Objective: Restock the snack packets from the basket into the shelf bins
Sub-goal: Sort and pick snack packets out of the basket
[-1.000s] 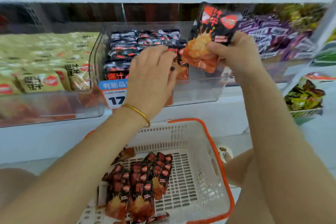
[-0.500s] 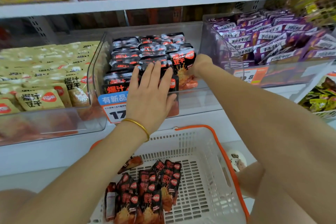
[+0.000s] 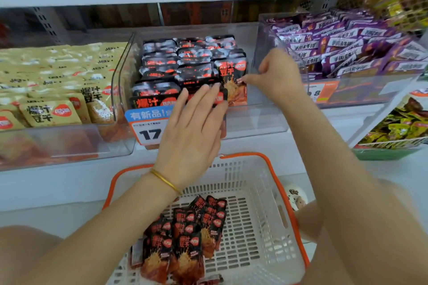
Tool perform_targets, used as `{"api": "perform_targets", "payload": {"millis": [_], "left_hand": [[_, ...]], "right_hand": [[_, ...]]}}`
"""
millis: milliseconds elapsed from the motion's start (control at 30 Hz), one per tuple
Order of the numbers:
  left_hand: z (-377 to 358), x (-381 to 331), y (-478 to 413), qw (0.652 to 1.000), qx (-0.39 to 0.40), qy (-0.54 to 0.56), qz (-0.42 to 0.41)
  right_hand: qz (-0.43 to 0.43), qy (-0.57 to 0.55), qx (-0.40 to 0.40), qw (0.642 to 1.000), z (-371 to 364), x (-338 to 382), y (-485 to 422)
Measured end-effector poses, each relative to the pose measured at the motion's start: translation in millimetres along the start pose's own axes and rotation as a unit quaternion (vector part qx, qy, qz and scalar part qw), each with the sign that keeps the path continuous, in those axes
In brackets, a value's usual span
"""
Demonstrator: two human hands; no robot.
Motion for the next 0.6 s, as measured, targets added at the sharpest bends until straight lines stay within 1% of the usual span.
{"api": "perform_targets", "payload": {"millis": [33,67,100,133,200,233,267,367,467,533,600], "left_hand": [[-1.0,-3.5,10.9,1.000,-0.006,0.022,-0.012],[-3.5,-5.8,23.8,0.999,0.004,0.038,-0.017],[-7.6,-6.1,38.3,0.998,0.028,0.050,-0.017],[-13.1,-4.4,53.6,0.996,0.061,0.059,-0.011],[-27.6,4.8,85.3,0.988,0.137,0.071,0.009],[-35.6,11.0,100.3,0.981,0.177,0.072,0.018],[-42.7,17.3,114.3,0.973,0.218,0.070,0.027],[-56.0,34.1,142.6,0.943,0.321,0.060,0.069],[-63.9,39.8,150.7,0.907,0.393,0.075,0.135],[-69.9,43.2,155.9,0.896,0.404,0.090,0.158],[-75.7,47.3,167.1,0.888,0.418,0.098,0.163]], "right_hand": [[0.014,-0.038,-0.006,0.999,8.1,-1.3,25.5],[0.022,-0.085,0.009,0.996,11.0,-3.4,52.1],[0.026,-0.121,0.043,0.991,6.3,-8.2,75.2],[0.029,-0.135,0.097,0.986,-6.5,-13.9,93.4],[0.025,-0.105,0.233,0.967,-51.0,-28.0,115.5],[0.007,-0.080,0.293,0.953,-80.4,-37.5,121.4],[-0.019,-0.055,0.337,0.940,-115.5,-49.4,126.8],[-0.060,-0.005,0.413,0.909,-212.3,-79.4,146.0],[-0.050,0.040,0.496,0.866,-272.5,-91.3,173.7],[-0.019,0.044,0.533,0.845,-300.3,-94.7,187.1],[0.000,0.058,0.555,0.830,-327.0,-99.3,197.4]]}}
Point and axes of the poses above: each hand's wrist, its own y-axis away from the middle knuckle, its own z-axis out of the back of the hand, x = y × z, the point moved 1 cm from there along -y, towards the middle knuckle, and after that the axes turned 12 degrees about y, right-handed, at the moved point
